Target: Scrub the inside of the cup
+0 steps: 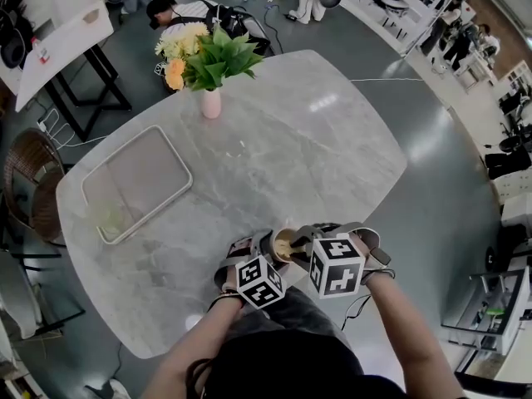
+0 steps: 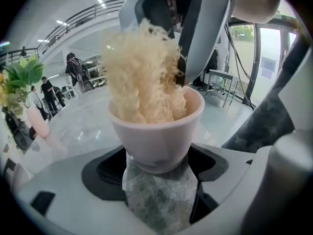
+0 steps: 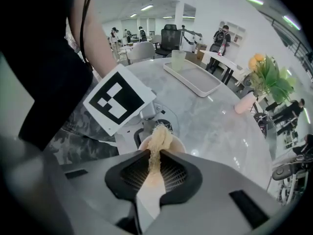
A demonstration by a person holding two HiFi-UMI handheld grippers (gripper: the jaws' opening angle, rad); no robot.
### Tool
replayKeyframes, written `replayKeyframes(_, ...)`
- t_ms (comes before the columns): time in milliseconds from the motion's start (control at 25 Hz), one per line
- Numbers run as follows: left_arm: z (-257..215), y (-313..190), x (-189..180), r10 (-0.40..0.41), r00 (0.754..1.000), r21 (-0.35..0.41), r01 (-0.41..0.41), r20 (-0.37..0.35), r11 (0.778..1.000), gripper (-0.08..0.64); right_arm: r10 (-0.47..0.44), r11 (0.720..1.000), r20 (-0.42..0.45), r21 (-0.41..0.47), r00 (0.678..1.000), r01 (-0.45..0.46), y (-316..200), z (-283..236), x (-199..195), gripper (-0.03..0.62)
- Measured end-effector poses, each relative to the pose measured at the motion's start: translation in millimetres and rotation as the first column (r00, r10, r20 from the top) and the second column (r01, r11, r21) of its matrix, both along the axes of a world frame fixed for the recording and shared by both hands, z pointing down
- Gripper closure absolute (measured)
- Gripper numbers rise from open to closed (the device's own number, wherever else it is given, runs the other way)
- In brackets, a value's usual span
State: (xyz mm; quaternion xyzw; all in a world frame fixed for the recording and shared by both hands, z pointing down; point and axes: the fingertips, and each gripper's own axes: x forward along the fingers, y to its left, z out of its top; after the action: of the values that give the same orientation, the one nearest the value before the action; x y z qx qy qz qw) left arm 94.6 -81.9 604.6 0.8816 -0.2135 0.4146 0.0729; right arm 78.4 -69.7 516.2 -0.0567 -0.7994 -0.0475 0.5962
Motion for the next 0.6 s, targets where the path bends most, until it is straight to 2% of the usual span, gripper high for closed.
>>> replayKeyframes(80, -0.4, 0.8, 0.6, 0.001, 1.0, -0.001, -0.001, -0.002, 1.0, 0.158, -0.05, 0.998, -0.038, 0.038, 0.998, 0.051, -4.7, -4.6, 3.2, 0.532)
replayKeyframes(160, -0.8, 1.2, 0.9, 0.001, 1.0, -0.002, -0.001, -0.003, 1.0, 0.158, -0.165, 0.973, -0.093, 0.149, 0.982, 0.177, -12.8, -6.6, 2.1, 0.532)
replayKeyframes(280, -1.3, 1.1, 1.2, -0.002, 1.0, -0.001, 0.002, -0.002, 1.0, 0.158, -0.359, 0.866, -0.168, 0.306, 0.918, 0.395, -21.8, -3.3, -0.6, 0.532)
replayKeyframes(320, -1.1, 1.0, 1.1, -0.004, 1.0, -0.001, 0.004, -0.001, 1.0, 0.158, -0.387, 0.84, -0.178, 0.337, 0.905, 0.426, -24.6, -1.4, -0.8, 0.532)
replayKeyframes(360, -1.0, 1.0, 0.9, -0.004, 1.0, -0.001, 0.004, 0.0, 1.0, 0.159, -0.39, 0.829, -0.182, 0.356, 0.902, 0.431, -27.2, 0.5, -0.4, 0.532)
replayKeyframes(400, -0.9, 1.1, 0.8, -0.004, 1.0, -0.001, 0.004, 0.0, 1.0, 0.16, -0.371, 0.837, -0.181, 0.36, 0.911, 0.413, -28.9, 2.1, 0.6, 0.532)
replayKeyframes(440, -0.8, 1.4, 0.8, -0.003, 1.0, -0.001, 0.003, 0.001, 1.0, 0.16, -0.332, 0.86, -0.177, 0.346, 0.927, 0.374, -29.1, 3.7, 2.1, 0.532)
replayKeyframes(520, -0.6, 1.4, 0.7, -0.001, 1.0, 0.001, 0.001, 0.002, 1.0, 0.16, -0.22, 0.929, -0.165, 0.266, 0.962, 0.258, -25.1, 6.8, 4.8, 0.532)
replayKeyframes(600, -0.4, 1.4, 0.7, -0.001, 1.0, 0.0, 0.001, 0.005, 1.0, 0.16, -0.114, 0.979, -0.151, 0.153, 0.982, 0.137, -17.2, 7.6, 4.8, 0.532)
